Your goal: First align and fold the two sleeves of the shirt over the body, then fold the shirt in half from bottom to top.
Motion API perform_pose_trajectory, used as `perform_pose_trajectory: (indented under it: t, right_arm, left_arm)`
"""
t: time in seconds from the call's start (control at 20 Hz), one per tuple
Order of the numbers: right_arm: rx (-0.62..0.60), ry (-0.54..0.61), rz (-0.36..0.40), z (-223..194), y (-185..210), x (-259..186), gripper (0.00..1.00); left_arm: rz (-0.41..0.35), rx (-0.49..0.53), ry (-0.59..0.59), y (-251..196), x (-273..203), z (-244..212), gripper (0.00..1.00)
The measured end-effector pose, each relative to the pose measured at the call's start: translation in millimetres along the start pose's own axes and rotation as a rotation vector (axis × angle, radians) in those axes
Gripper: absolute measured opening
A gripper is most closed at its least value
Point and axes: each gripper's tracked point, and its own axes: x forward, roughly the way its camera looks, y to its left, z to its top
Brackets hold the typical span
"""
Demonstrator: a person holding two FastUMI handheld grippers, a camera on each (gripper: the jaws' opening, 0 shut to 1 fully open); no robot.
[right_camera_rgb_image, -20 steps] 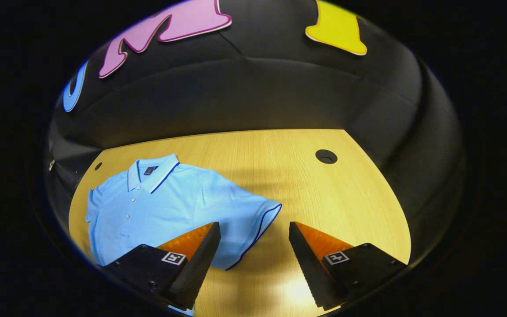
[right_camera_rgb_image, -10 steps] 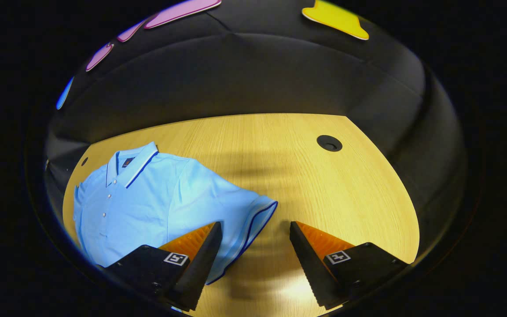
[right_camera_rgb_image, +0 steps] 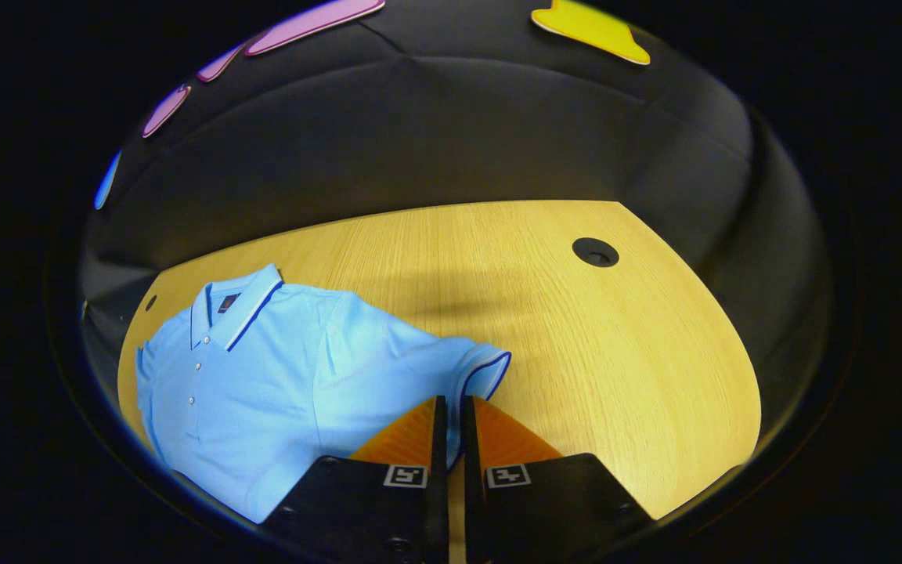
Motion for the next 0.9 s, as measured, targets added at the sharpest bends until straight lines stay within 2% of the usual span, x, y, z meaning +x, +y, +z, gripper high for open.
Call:
perform_pose_trajectory:
  t: [0.05, 0.1, 0.45, 0.65, 0.9]
  right_arm:
    - [0.003, -0.002, 0.01, 0.6, 2.0, 2.7, 0.13]
    - [0.004, -0.001, 0.021, 0.6, 4.9, -0.5, 0.05]
    - [-0.06, -0.046, 0.029, 26.5, 12.1, -11.4, 0.05]
    - [-0.151, -0.101, 0.058, 55.5, 39.9, -25.0, 0.05]
    - [-0.276, -0.145, 0.141, 71.5, 107.7, -39.9, 0.05]
  left_arm:
    - [-0.006, -0.004, 0.01, -1.3, -0.6, -4.6, 0.99]
    - [-0.001, -0.011, 0.02, 0.5, -2.4, -9.2, 0.99]
    - [0.026, -0.072, 0.036, 7.5, -6.7, -23.9, 0.99]
    - [0.038, -0.109, 0.01, 8.9, -8.2, -17.9, 0.99]
    - [0.056, -0.128, 0.008, 18.6, -8.3, -22.5, 0.99]
